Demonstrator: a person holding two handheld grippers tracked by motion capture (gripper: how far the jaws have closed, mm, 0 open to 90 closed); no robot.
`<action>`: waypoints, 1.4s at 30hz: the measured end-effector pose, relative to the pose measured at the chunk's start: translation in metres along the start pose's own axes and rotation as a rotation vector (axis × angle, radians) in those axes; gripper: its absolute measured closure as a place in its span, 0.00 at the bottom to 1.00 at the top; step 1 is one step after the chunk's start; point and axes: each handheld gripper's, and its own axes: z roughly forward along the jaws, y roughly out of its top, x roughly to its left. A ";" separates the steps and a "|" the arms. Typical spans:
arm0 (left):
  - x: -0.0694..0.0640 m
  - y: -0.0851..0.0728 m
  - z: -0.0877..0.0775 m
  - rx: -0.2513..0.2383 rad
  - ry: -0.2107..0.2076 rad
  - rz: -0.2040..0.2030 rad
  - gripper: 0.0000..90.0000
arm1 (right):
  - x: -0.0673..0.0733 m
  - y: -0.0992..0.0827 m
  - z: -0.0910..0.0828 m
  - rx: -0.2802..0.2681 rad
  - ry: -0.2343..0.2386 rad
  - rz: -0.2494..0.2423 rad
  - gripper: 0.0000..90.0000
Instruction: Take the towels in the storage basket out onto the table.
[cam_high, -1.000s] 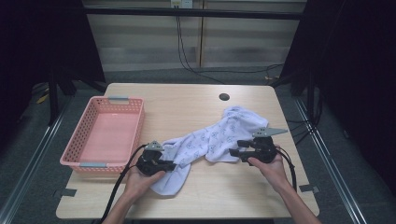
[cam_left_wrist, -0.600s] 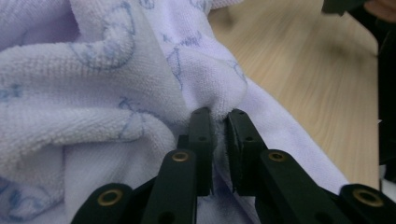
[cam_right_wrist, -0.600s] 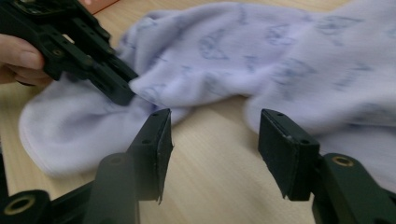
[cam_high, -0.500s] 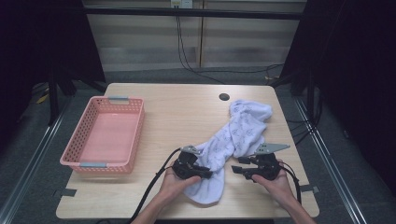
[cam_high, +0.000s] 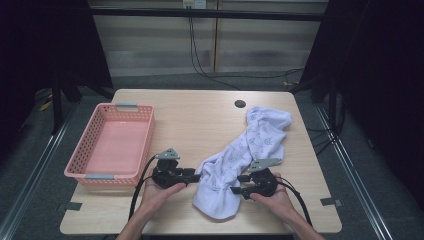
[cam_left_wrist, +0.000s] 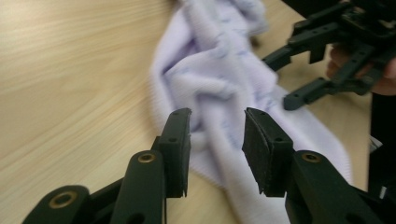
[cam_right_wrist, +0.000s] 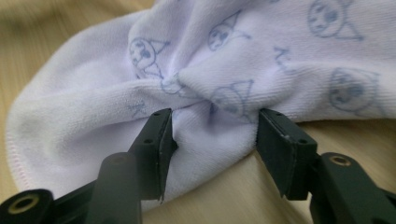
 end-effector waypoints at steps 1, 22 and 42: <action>0.002 -0.002 0.002 0.010 0.020 0.002 0.64 | 0.004 0.000 0.004 0.011 -0.022 -0.033 0.50; 0.010 0.025 -0.017 -0.090 0.015 -0.059 0.95 | -0.025 0.004 -0.093 -0.230 -0.181 0.067 0.93; 0.000 0.035 -0.019 -0.078 0.016 0.002 0.83 | -0.068 0.036 -0.091 -0.199 -0.238 0.119 0.92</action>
